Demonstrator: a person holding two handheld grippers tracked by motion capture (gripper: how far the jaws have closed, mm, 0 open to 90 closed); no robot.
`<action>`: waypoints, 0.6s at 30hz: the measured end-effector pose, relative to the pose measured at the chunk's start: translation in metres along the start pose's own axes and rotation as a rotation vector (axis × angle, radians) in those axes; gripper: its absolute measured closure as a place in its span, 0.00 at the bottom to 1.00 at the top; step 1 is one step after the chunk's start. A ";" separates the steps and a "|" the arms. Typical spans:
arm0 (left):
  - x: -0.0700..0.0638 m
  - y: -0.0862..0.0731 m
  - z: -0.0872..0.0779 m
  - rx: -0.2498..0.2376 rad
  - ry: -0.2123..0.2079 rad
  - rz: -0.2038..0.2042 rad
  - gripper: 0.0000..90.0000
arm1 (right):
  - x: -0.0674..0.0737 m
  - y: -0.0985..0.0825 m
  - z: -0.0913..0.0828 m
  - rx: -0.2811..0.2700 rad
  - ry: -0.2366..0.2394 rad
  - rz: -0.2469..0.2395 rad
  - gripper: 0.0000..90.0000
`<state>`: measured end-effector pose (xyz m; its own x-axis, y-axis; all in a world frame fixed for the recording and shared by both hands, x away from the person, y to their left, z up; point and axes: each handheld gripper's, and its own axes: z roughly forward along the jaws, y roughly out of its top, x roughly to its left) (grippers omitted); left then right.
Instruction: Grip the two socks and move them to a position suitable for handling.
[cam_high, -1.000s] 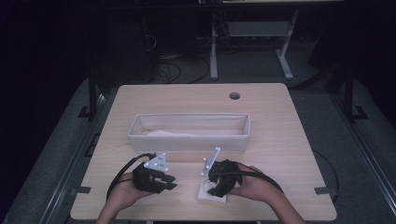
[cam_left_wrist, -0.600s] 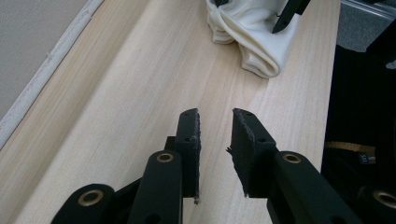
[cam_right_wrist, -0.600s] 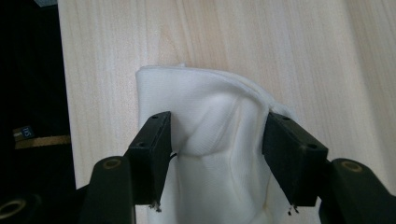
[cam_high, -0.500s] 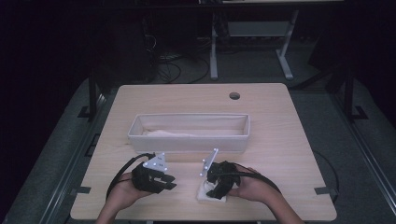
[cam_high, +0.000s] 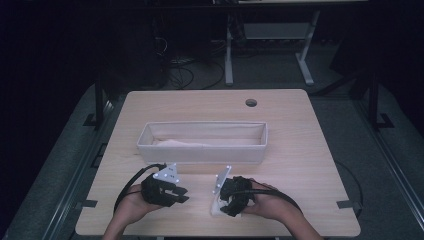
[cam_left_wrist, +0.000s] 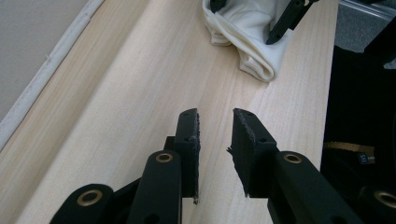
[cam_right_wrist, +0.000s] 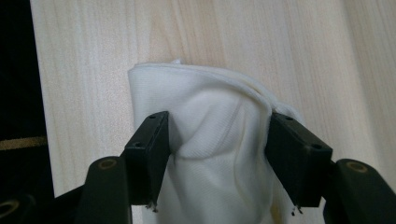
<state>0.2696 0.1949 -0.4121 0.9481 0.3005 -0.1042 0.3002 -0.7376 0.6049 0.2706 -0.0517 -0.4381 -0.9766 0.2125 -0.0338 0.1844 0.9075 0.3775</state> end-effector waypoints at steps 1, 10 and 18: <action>0.000 0.000 0.000 0.000 0.001 -0.001 0.80 | 0.000 0.000 0.000 0.001 -0.002 -0.004 0.44; 0.003 -0.003 -0.002 -0.006 0.008 -0.008 0.79 | -0.002 0.004 0.001 0.026 -0.028 0.015 0.54; 0.003 -0.004 -0.006 -0.017 0.022 -0.010 0.79 | -0.007 0.005 0.000 0.035 -0.031 0.012 0.68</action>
<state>0.2712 0.2021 -0.4101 0.9424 0.3214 -0.0926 0.3076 -0.7242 0.6172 0.2781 -0.0486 -0.4357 -0.9704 0.2344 -0.0586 0.2006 0.9168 0.3452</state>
